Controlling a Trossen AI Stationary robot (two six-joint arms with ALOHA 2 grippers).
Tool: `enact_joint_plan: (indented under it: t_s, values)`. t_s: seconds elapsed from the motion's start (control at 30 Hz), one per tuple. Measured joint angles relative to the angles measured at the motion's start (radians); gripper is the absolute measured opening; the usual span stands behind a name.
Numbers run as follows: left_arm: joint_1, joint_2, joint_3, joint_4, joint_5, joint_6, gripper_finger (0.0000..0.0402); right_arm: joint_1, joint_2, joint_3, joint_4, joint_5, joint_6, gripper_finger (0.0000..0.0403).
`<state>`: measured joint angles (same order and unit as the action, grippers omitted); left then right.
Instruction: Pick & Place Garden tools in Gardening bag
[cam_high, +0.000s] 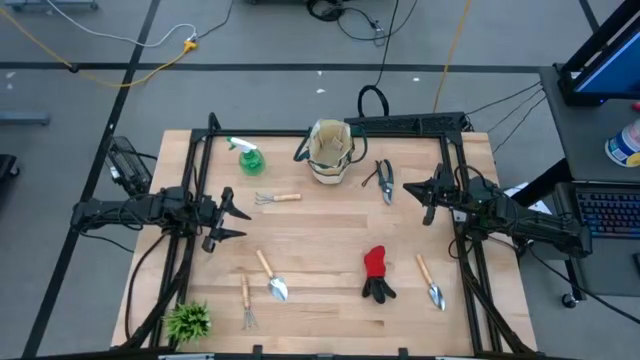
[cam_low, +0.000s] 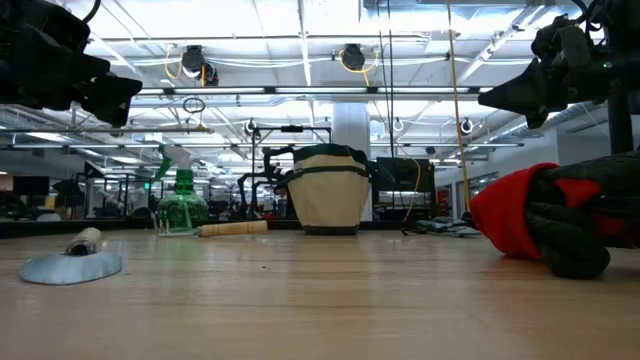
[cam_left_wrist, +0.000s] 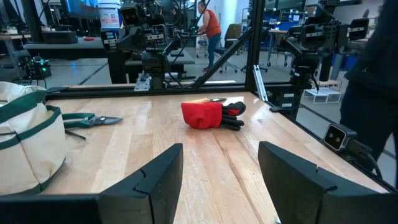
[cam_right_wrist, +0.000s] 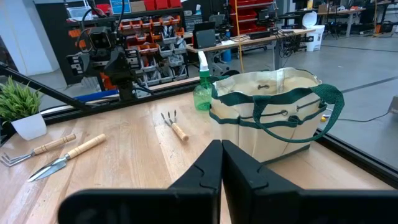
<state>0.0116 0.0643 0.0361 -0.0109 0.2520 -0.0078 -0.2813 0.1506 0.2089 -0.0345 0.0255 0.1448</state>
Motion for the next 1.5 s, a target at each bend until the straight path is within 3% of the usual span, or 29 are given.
enact_joint_plan:
  t_s: [0.67,0.97,1.3,1.5]
  values:
    - [0.001,0.000,0.000,0.013,-0.011,0.005,0.0216,0.000,0.000,0.000,0.000,0.000,0.000,0.0000]
    - [0.001,0.000,0.000,0.018,-0.095,0.085,0.0216,0.000,0.000,0.000,0.000,0.000,0.000,0.0000]
    - [0.001,0.000,0.000,0.140,-0.219,0.163,0.0216,0.000,0.000,0.000,0.000,0.000,0.000,0.0000]
    - [0.001,0.000,0.000,0.275,-0.228,0.132,0.0216,0.000,0.000,0.000,0.000,0.000,0.000,0.0000]
